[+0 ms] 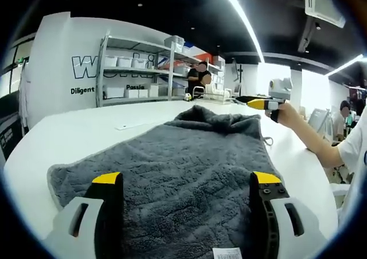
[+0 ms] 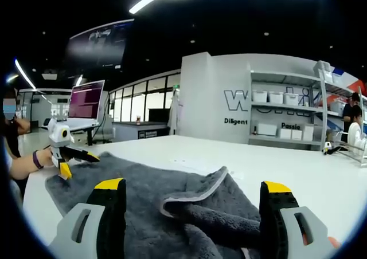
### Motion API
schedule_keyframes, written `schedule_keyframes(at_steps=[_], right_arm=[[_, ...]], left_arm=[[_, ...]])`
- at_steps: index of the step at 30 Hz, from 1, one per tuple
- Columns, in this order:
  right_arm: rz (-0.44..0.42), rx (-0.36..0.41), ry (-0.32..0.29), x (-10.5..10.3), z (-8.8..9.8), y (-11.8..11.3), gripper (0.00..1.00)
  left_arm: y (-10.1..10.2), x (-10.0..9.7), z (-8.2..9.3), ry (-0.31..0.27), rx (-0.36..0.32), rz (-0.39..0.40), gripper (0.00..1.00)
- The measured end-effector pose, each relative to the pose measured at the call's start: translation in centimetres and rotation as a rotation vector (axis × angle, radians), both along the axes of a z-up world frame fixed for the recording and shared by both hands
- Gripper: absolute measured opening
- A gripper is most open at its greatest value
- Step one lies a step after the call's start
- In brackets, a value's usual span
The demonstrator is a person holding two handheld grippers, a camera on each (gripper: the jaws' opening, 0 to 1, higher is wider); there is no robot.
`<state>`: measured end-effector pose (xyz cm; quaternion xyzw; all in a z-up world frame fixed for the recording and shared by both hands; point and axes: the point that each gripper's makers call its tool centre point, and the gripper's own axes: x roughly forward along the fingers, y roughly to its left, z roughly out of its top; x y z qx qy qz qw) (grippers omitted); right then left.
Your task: Open the folded towel by lifting each exposed corner and separating the folded layers until the towel lies flat within the target outline without major curled edges
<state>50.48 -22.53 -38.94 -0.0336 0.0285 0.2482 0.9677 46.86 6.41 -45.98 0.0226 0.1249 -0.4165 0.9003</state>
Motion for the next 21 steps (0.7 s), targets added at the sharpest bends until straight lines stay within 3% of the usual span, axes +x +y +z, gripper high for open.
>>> schedule_keyframes(at_steps=[15, 21], right_arm=[[-0.035, -0.067, 0.001, 0.4, -0.5, -0.5, 0.97], [-0.059, -0.143, 0.007, 0.6, -1.2, -0.5, 0.96]], left_arm=[[0.1, -0.2, 0.8, -0.037, -0.013, 0.014, 0.9], [0.1, -0.2, 0.7, -0.039, -0.01, 0.014, 0.89]])
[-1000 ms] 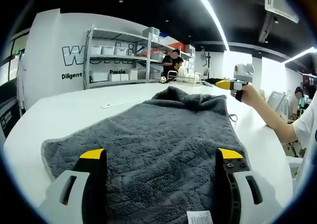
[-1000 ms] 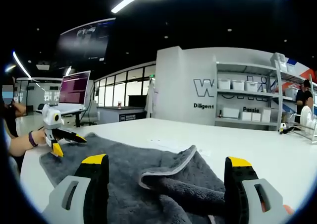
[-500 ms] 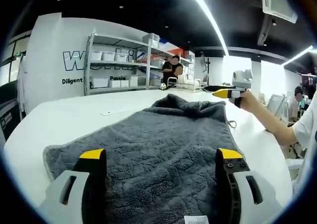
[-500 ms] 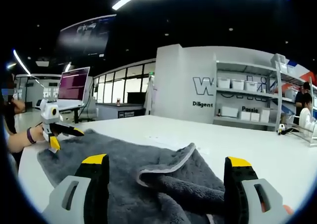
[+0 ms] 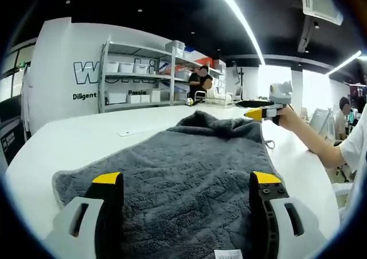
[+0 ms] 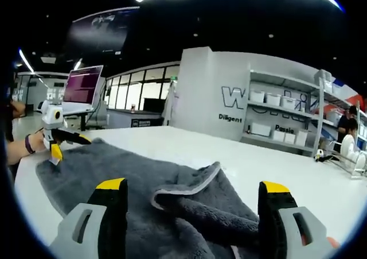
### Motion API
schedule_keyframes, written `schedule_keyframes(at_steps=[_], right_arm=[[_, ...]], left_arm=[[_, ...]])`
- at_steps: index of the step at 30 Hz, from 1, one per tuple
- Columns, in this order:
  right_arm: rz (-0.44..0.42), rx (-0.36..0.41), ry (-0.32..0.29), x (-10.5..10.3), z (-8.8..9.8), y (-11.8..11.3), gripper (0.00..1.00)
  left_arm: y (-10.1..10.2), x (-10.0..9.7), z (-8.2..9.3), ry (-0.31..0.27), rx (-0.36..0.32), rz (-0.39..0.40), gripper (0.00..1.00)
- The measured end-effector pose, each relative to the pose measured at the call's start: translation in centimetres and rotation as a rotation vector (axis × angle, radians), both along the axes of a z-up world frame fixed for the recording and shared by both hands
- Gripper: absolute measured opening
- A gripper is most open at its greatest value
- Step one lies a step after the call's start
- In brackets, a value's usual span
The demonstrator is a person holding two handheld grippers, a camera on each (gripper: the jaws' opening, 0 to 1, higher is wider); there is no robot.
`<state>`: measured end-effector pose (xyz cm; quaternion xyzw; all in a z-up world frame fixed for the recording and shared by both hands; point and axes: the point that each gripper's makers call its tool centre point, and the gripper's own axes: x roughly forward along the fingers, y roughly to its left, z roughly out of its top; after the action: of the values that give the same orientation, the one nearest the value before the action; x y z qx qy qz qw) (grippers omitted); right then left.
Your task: Open the folded towel by lifting each exposed corner and separating the folded layers until the towel lies flat within the target outline without major curled edges
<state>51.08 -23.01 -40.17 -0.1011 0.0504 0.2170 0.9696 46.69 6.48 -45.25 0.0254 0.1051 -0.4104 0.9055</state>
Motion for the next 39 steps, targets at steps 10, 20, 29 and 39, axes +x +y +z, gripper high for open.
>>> schedule_keyframes(at_steps=[10, 20, 29, 39], right_arm=[[-0.013, -0.128, 0.023, 0.2, -1.8, 0.9, 0.95], [0.026, -0.211, 0.088, 0.2, -4.0, 2.1, 0.68], [0.128, -0.216, 0.119, -0.8, -5.0, 4.6, 0.43], [0.165, -0.234, 0.082, -0.8, -5.1, 5.7, 0.23]], left_arm=[[-0.1, 0.0, 0.0, -0.002, 0.002, -0.007, 0.89], [-0.2, 0.0, -0.2, -0.002, 0.01, -0.007, 0.89], [-0.3, -0.1, -0.3, -0.001, 0.015, -0.008, 0.89], [-0.4, -0.1, -0.5, 0.001, 0.027, -0.011, 0.89]])
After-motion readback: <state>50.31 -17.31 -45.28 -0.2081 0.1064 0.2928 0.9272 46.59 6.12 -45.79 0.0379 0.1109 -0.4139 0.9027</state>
